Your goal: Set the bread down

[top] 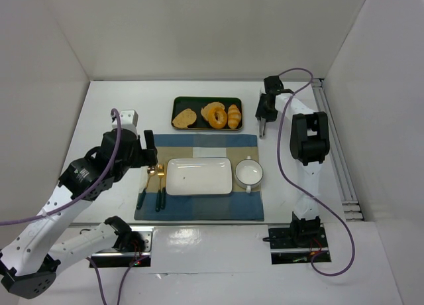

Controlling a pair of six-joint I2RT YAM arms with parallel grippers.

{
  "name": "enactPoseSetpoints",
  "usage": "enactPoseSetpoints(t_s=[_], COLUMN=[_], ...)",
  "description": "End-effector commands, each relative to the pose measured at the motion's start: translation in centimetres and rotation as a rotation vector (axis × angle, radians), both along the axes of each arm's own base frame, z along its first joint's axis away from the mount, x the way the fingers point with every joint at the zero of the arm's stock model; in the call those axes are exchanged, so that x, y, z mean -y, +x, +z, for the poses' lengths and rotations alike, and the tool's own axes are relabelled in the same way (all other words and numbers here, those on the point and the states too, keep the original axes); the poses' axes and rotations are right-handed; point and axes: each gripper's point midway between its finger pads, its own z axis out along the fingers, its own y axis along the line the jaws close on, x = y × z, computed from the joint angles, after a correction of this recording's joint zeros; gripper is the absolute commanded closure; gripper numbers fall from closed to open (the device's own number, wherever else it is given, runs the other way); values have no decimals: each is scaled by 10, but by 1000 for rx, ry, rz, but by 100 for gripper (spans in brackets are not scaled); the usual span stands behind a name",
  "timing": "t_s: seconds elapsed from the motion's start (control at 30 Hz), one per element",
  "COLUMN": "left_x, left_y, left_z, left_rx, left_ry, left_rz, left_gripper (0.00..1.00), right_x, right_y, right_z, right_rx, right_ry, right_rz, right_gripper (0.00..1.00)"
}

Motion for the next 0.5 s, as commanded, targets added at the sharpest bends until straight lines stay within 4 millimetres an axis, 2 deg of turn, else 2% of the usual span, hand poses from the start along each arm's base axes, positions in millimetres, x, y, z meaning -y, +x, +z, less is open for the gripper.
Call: enactPoseSetpoints(t_s=[0.0, 0.03, 0.1, 0.13, 0.2, 0.23, 0.3, 0.33, 0.43, 0.47], left_x=[-3, -3, -2, -2, 0, 0, 2, 2, 5, 6], left_y=[0, 0, 1, 1, 3, 3, 6, 6, 8, 9], left_z=[-2, -2, -4, -4, -4, -7, -3, -7, -6, -8], left_rx=[8, 8, 8, 8, 18, 10, 30, 21, 37, 40], left_ry=[-14, -14, -14, -14, -29, -23, -38, -32, -51, -53], left_rz=[30, 30, 30, 30, 34, 34, 34, 34, 27, 27], left_gripper=[4, 4, 4, 4, 4, 4, 4, 4, 4, 4], right_x=[-14, -16, -17, -17, -27, -29, -33, -37, -47, -51], right_y=[-10, -5, -2, -1, -1, 0, -6, -11, -24, -29], right_z=[3, 23, 46, 64, 89, 111, 129, 151, 180, 199], right_rx=[-32, 2, 37, 66, 102, 141, 158, 195, 236, 276], right_ry=[67, 79, 83, 81, 68, 57, 46, 44, 34, 32], right_rz=[27, 34, 36, 44, 80, 79, 97, 104, 142, 148], right_gripper=[52, 52, 52, 52, 52, 52, 52, 52, 52, 52])
